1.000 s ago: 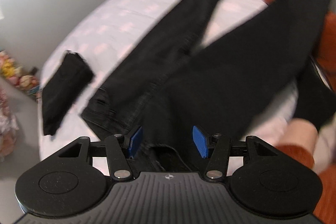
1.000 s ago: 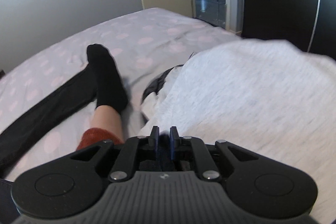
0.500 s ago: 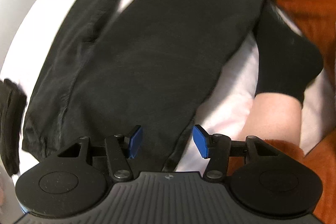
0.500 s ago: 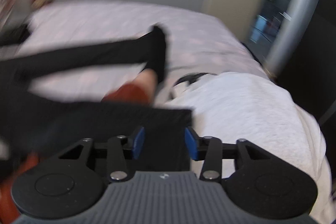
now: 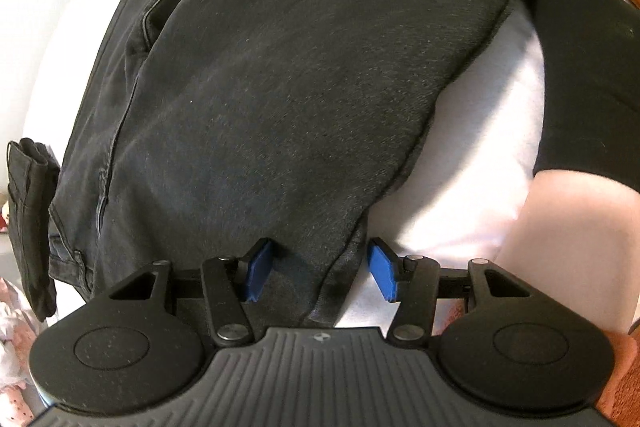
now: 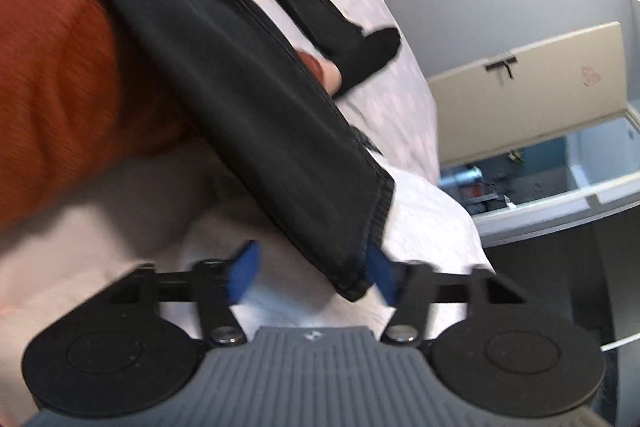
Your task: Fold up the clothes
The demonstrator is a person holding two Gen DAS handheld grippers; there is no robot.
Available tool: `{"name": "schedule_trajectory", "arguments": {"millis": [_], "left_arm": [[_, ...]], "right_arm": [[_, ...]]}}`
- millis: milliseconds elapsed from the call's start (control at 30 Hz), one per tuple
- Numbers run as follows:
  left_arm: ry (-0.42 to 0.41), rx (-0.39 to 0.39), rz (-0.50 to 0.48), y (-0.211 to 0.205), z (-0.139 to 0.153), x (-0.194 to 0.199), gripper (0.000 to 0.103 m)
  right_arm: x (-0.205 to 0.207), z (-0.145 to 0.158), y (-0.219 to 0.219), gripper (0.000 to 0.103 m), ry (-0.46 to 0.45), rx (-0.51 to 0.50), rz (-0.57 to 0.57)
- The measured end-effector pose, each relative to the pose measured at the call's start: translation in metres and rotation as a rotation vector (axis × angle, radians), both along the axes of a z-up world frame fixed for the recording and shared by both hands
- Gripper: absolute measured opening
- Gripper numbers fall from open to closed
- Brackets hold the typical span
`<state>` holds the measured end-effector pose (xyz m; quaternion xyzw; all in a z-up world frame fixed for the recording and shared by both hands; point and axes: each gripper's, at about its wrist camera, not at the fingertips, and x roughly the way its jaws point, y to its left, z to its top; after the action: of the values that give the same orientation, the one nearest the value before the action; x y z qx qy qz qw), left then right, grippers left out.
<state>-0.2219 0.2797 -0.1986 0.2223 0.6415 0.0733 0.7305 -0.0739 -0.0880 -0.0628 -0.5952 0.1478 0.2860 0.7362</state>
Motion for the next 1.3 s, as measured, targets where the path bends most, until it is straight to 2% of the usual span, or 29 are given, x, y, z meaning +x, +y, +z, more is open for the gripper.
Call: {"name": "schedule_trajectory", "arguments": {"millis": [33,133,200,267,467,567,733,833,967,1067,1200,1300], "left_arm": [[0.000,0.000,0.002,0.001,0.000,-0.001,0.062],[0.004,-0.003,0.006,0.003,-0.003,-0.003,0.059],[0.011,-0.004,0.013,0.004,-0.003,-0.003,0.032],[0.001,0.000,0.012,0.007,0.003,-0.006,0.014],[-0.036,-0.018,-0.043,0.013,0.049,-0.022,0.010],[-0.044,-0.022,-0.077,0.011,0.052,-0.024,0.010],[0.020,-0.092,-0.114,0.023,0.033,-0.022,0.018],[0.042,-0.109,-0.140,0.033,0.036,-0.033,0.027],[0.013,-0.117,-0.107,0.059,0.054,-0.043,0.070],[0.030,-0.128,-0.105,0.071,0.055,-0.046,0.072],[0.079,-0.233,-0.055,0.076,0.047,-0.041,0.074],[0.119,-0.227,-0.060,0.075,0.033,-0.034,0.079]], "right_arm": [[0.006,0.001,0.000,0.023,-0.005,0.006,-0.016],[0.020,0.023,0.002,0.016,0.013,0.101,-0.052],[0.025,0.045,0.008,0.014,-0.011,0.160,-0.051],[0.026,0.064,0.016,0.012,-0.045,0.186,-0.040],[0.052,0.100,0.031,0.011,-0.121,0.241,-0.066],[0.054,0.090,0.034,0.011,-0.113,0.203,-0.081],[0.057,0.050,0.029,0.011,-0.036,0.128,-0.123],[0.055,0.040,0.023,0.011,-0.019,0.109,-0.128],[0.063,0.037,0.025,0.011,-0.005,0.115,-0.146],[0.066,0.041,0.029,0.011,-0.005,0.129,-0.157],[0.068,0.048,0.035,0.011,-0.009,0.148,-0.167],[0.069,0.054,0.039,0.011,-0.011,0.163,-0.175]]}}
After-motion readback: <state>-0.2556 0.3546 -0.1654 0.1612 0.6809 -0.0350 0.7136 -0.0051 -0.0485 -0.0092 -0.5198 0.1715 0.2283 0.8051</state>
